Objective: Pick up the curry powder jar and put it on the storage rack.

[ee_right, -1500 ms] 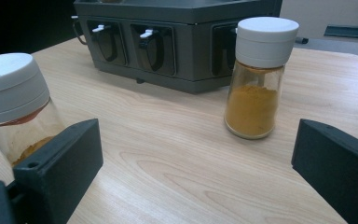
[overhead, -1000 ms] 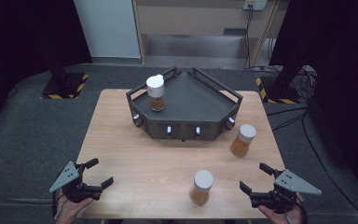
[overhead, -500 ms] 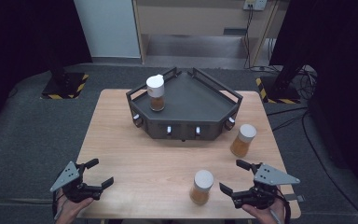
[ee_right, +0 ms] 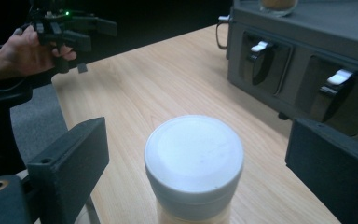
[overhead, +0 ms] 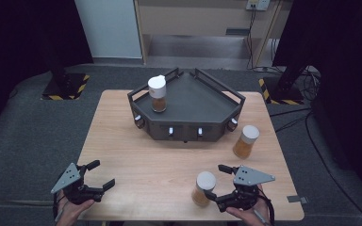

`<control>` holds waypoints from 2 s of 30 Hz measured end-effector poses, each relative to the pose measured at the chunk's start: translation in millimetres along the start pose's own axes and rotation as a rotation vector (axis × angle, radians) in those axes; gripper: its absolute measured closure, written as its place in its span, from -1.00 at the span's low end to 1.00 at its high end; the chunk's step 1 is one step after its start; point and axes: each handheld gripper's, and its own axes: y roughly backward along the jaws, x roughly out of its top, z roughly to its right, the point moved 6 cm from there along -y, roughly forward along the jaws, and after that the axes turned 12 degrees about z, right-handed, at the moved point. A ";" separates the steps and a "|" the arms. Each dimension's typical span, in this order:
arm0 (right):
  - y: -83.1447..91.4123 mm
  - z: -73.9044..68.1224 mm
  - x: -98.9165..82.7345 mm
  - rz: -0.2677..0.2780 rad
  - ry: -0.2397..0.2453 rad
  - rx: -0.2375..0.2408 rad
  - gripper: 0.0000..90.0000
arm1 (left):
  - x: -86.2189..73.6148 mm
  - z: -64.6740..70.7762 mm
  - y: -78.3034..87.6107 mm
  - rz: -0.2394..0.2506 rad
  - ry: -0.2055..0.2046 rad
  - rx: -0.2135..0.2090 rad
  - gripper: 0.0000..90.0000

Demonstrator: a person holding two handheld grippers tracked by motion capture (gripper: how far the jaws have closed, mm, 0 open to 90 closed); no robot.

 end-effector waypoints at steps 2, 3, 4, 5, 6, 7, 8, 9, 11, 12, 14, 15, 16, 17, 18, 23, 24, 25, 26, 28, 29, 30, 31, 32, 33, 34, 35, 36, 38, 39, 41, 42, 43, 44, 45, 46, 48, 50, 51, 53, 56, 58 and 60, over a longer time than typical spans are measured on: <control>-3.5 -0.6 -2.3 -0.010 0.004 0.002 -0.83 | 0.1 0.1 -0.1 -0.001 -0.001 -0.001 -1.00; -5.3 -0.6 -3.5 -0.015 0.003 0.006 -0.81 | 0.1 0.1 0.0 -0.001 0.000 -0.002 -1.00; -7.2 -0.8 -4.7 -0.020 0.003 0.009 -0.80 | 0.1 0.1 0.0 -0.001 0.000 -0.002 -1.00; -9.0 -0.8 -6.0 -0.023 0.004 0.009 -0.79 | 0.2 0.1 0.0 -0.001 0.001 -0.002 -1.00; -10.9 -0.4 -7.7 -0.026 -0.002 0.013 -0.78 | 0.2 0.2 -0.1 -0.001 0.000 -0.002 -1.00; -12.8 0.1 -9.5 -0.030 -0.006 0.018 -0.77 | 0.3 0.3 -0.1 -0.001 -0.001 -0.003 -1.00; -14.8 -0.2 -11.4 -0.033 -0.006 0.018 -0.75 | 0.3 0.3 -0.1 -0.002 -0.001 -0.004 -1.00; -16.6 -0.4 -13.4 -0.036 -0.005 0.018 -0.73 | 0.2 0.3 -0.3 -0.002 -0.001 -0.004 -1.00; -19.9 0.5 -17.6 -0.038 -0.015 0.023 -0.70 | 0.2 0.2 -0.4 -0.003 -0.001 -0.004 -1.00; -21.1 0.2 -19.6 -0.037 -0.014 0.018 -0.67 | 0.2 0.1 -0.4 -0.003 0.000 -0.005 -1.00; -22.7 0.8 -22.8 -0.034 -0.020 0.017 -0.63 | 0.2 0.2 -0.3 -0.002 0.000 -0.005 -1.00; -23.6 1.0 -24.1 -0.035 -0.025 0.015 -0.62 | 0.3 0.3 -0.2 -0.003 0.000 -0.005 -1.00; -24.0 0.4 -25.6 -0.032 -0.022 0.010 -0.57 | 0.3 0.3 -0.3 -0.003 -0.001 -0.005 -1.00; -24.3 0.6 -27.3 -0.028 -0.020 0.010 -0.54 | 0.2 0.3 -0.3 -0.002 -0.001 -0.006 -1.00; -24.7 1.0 -28.2 -0.029 -0.025 0.012 -0.53 | 0.3 0.3 -0.3 -0.003 -0.001 -0.006 -1.00; -24.0 -3.1 -33.4 -0.013 -0.001 -0.013 -0.28 | 0.3 0.6 -0.6 -0.004 -0.002 -0.008 -1.00; -23.8 -2.2 -33.6 -0.013 0.000 -0.010 -0.28 | 0.4 0.7 -0.7 -0.004 -0.003 -0.007 -1.00; -23.6 -2.3 -33.6 -0.011 0.001 -0.014 -0.27 | 0.4 0.7 -0.7 -0.005 -0.003 -0.008 -1.00; -23.6 -3.2 -33.7 -0.010 0.007 -0.019 -0.27 | 0.5 0.8 -0.7 -0.005 -0.003 -0.008 -1.00; -24.1 -4.9 -32.8 -0.014 0.018 -0.020 -0.27 | 0.6 0.9 -0.7 -0.006 -0.003 -0.008 -1.00; -24.2 -5.6 -32.3 -0.016 0.020 -0.022 -0.26 | 0.6 0.9 -0.7 -0.005 -0.002 -0.008 -1.00; -24.4 -5.8 -32.2 -0.016 0.022 -0.021 -0.26 | 0.6 0.9 -0.7 -0.006 -0.003 -0.008 -1.00; -24.6 -6.1 -31.4 -0.019 0.024 -0.022 -0.26 | 0.7 0.9 -0.7 -0.006 -0.003 -0.009 -1.00; -24.9 -6.5 -30.9 -0.022 0.023 -0.024 -0.26 | 0.7 0.9 -0.7 -0.006 -0.003 -0.009 -1.00; -25.3 -6.7 -30.5 -0.023 0.026 -0.023 -0.26 | 0.7 0.9 -0.7 -0.006 -0.004 -0.010 -1.00; -25.7 -6.9 -29.4 -0.028 0.029 -0.022 -0.26 | 0.7 0.9 -0.7 -0.007 -0.004 -0.010 -1.00; -26.1 -7.4 -29.0 -0.028 0.030 -0.025 -0.26 | 0.7 0.9 -0.6 -0.006 -0.004 -0.010 -1.00; -26.6 -7.3 -28.1 -0.031 0.032 -0.023 -0.26 | 0.7 0.8 -0.6 -0.006 -0.004 -0.011 -1.00; -27.2 -7.3 -26.4 -0.035 0.035 -0.024 -0.26 | 0.6 0.7 -0.7 -0.006 -0.002 -0.010 -1.00; -27.3 -7.1 -25.2 -0.035 0.036 -0.023 -0.26 | 0.6 0.8 -0.7 -0.006 -0.002 -0.010 -1.00; -27.6 -6.0 -22.0 -0.033 0.034 -0.023 -0.26 | 0.7 0.8 -0.6 -0.006 -0.003 -0.011 -1.00; -27.6 -5.4 -20.1 -0.031 0.033 -0.023 -0.26 | 0.7 0.8 -0.6 -0.006 -0.003 -0.011 -1.00; -27.9 -4.5 -17.7 -0.030 0.033 -0.021 -0.26 | 0.7 0.8 -0.6 -0.006 -0.002 -0.011 -1.00; -27.9 -3.6 -14.7 -0.025 0.032 -0.022 -0.26 | 0.7 0.7 -0.6 -0.006 -0.002 -0.011 -1.00; -27.9 -2.9 -12.7 -0.022 0.030 -0.021 -0.26 | 0.7 0.7 -0.6 -0.006 -0.002 -0.012 -1.00; -28.0 -1.7 -9.6 -0.019 0.030 -0.019 -0.26 | 0.7 0.8 -0.6 -0.006 -0.003 -0.012 -1.00; -28.1 0.1 -1.9 -0.015 0.032 -0.020 -0.26 | 0.7 0.7 -0.5 -0.006 -0.002 -0.012 -1.00; -28.8 1.7 5.2 -0.016 0.034 -0.019 -0.26 | 0.6 0.6 -0.6 -0.006 -0.001 -0.013 -1.00; -29.5 2.5 9.8 -0.016 0.037 -0.020 -0.26 | 0.7 0.6 -0.6 -0.006 -0.002 -0.013 -1.00; -30.6 4.2 17.4 -0.019 0.044 -0.016 -0.26 | 0.7 0.6 -0.6 -0.006 -0.001 -0.015 -1.00; -32.3 7.7 28.3 -0.017 0.037 -0.010 -0.26 | 0.6 0.5 -0.8 -0.007 0.000 -0.014 -1.00; -33.6 9.0 35.3 -0.021 0.039 -0.011 -0.26 | 0.6 0.6 -1.0 -0.008 0.000 -0.015 -1.00; -35.0 10.0 41.0 -0.024 0.041 -0.013 -0.26 | 0.6 0.6 -1.1 -0.009 -0.001 -0.016 -1.00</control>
